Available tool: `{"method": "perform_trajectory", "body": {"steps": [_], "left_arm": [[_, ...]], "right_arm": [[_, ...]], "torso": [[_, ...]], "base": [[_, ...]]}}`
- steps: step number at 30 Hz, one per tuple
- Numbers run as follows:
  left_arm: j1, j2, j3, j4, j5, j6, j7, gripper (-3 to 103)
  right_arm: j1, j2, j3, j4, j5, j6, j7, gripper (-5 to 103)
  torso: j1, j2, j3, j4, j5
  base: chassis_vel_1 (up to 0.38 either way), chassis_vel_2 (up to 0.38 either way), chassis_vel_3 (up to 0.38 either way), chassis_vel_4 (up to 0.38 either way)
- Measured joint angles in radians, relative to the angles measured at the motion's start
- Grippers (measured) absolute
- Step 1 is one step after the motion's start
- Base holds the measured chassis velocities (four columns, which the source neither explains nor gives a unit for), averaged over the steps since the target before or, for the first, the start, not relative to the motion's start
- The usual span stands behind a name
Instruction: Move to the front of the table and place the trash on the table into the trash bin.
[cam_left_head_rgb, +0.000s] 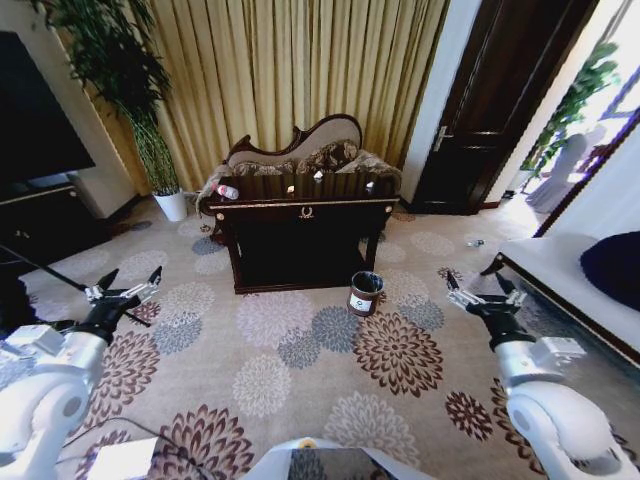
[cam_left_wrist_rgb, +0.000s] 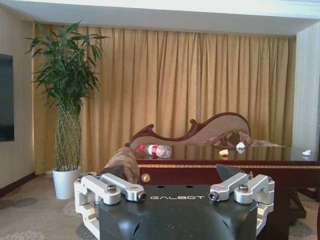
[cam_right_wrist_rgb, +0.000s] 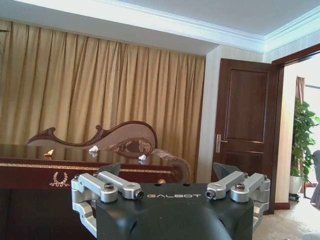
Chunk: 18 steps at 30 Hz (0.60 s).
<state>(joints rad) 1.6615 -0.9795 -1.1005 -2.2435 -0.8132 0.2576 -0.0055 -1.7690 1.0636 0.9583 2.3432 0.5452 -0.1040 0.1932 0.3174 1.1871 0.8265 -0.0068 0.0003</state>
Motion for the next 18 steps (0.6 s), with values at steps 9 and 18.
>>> {"method": "perform_trajectory", "body": {"steps": [9,18], "left_arm": [[-0.015,0.024,0.0,-0.004,-0.002,0.008,-0.015,100],[-0.021,0.03,0.002,0.005,0.0,0.003,-0.015,100]], "right_arm": [[-0.004,-0.003,-0.001,-0.001,-0.005,0.009,-0.01,100],[-0.003,-0.003,-0.005,-0.006,-0.011,0.015,-0.014,100]], "torso": [[0.0,0.0,0.0,0.0,0.0],[0.001,0.0,0.0,-0.0003,0.0004]], "base": [[-0.127,0.132,0.124,-0.131],[-0.263,0.265,0.25,-0.261]]}}
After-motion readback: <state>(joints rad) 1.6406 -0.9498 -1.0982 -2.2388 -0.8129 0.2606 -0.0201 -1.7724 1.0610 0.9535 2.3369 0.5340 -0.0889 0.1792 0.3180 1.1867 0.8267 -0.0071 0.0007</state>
